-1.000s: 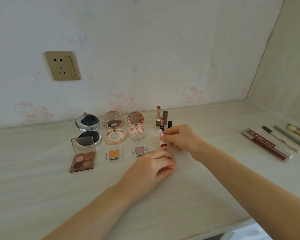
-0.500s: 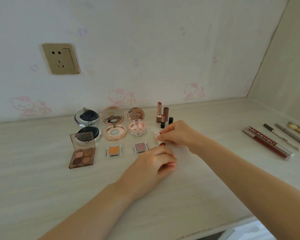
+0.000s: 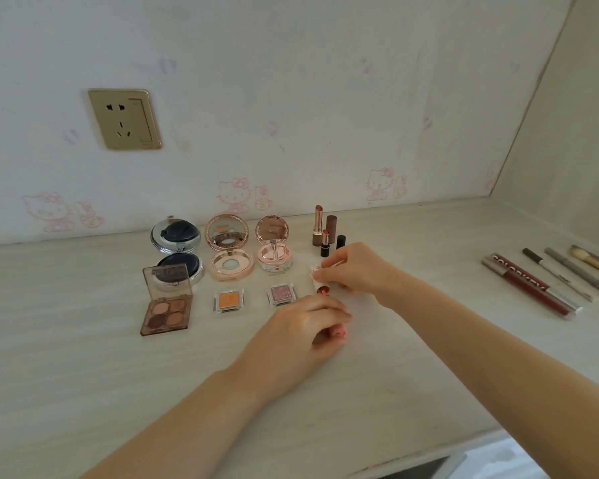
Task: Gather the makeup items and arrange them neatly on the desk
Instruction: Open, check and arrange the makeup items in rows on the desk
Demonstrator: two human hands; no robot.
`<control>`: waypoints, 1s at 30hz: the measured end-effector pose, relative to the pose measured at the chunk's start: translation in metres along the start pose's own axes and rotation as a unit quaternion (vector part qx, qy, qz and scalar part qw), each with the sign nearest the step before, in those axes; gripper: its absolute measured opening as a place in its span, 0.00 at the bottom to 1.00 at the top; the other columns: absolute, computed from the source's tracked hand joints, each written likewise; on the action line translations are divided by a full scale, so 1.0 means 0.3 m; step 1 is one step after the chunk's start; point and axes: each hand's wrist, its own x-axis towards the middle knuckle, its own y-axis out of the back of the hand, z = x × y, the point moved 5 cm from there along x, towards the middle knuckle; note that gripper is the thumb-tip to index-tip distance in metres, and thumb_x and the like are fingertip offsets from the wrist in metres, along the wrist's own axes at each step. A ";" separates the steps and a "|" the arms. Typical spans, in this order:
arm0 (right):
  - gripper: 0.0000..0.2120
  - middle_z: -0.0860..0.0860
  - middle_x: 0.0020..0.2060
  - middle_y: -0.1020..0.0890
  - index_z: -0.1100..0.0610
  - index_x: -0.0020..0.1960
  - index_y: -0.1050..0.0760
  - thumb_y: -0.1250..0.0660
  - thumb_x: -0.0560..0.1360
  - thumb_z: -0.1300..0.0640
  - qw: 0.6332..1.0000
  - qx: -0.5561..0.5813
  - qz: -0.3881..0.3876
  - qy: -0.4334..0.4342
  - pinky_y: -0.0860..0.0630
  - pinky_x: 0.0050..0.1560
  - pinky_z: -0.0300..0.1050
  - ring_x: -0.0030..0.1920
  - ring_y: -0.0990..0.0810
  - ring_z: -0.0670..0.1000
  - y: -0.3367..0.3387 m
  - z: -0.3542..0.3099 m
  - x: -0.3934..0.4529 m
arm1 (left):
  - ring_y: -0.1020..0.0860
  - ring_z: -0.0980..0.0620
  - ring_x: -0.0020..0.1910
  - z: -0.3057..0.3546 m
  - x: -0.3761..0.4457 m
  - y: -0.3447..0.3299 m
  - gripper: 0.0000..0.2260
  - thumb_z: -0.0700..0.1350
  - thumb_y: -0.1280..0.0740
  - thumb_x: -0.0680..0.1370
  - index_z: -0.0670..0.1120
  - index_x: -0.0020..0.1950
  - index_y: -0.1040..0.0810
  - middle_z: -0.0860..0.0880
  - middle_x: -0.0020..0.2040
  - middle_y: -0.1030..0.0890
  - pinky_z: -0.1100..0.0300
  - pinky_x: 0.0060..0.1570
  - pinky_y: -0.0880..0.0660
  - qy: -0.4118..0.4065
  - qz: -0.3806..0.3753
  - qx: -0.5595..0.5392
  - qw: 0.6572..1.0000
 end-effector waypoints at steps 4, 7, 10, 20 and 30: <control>0.05 0.49 0.38 0.21 0.54 0.47 0.21 0.31 0.73 0.54 1.000 -0.016 0.003 0.008 0.25 0.39 0.42 0.39 0.25 0.48 0.005 -0.001 -0.014 | 0.23 0.60 0.53 -0.006 -0.002 0.006 0.10 0.47 0.29 0.75 0.49 0.56 0.18 0.56 0.55 0.20 0.67 0.54 0.27 0.014 -0.002 0.003 1.000; 0.05 0.54 0.39 0.20 0.57 0.46 0.20 0.34 0.74 0.58 1.000 -0.001 0.008 0.006 0.23 0.40 0.42 0.39 0.23 0.50 0.022 0.009 -0.029 | 0.25 0.64 0.50 -0.006 -0.001 0.018 0.11 0.48 0.29 0.75 0.49 0.56 0.18 0.57 0.55 0.20 0.76 0.50 0.32 0.030 0.005 -0.002 1.000; 0.05 0.57 0.42 0.17 0.56 0.47 0.21 0.35 0.74 0.59 1.000 0.001 0.019 0.018 0.20 0.45 0.45 0.42 0.18 0.55 0.049 0.016 -0.058 | 0.27 0.67 0.48 -0.008 -0.002 0.031 0.12 0.54 0.33 0.75 0.50 0.54 0.18 0.59 0.53 0.20 0.72 0.50 0.30 0.049 0.016 -0.003 0.999; 0.12 0.47 0.50 0.20 0.53 0.59 0.23 0.37 0.77 0.54 0.978 -0.183 0.052 0.081 0.28 0.50 0.37 0.51 0.22 0.47 0.149 0.052 -0.203 | 0.25 0.61 0.49 -0.011 0.012 0.068 0.15 0.55 0.41 0.77 0.53 0.52 0.17 0.60 0.47 0.18 0.62 0.46 0.26 0.068 0.060 0.062 0.994; 0.12 0.45 0.52 0.19 0.51 0.60 0.24 0.40 0.78 0.53 0.947 -0.295 0.092 0.085 0.25 0.56 0.45 0.55 0.22 0.48 0.357 0.214 -0.359 | 0.24 0.58 0.46 0.109 0.175 -0.045 0.06 0.47 0.33 0.77 0.52 0.50 0.17 0.58 0.42 0.18 0.54 0.43 0.23 0.031 0.032 0.070 0.997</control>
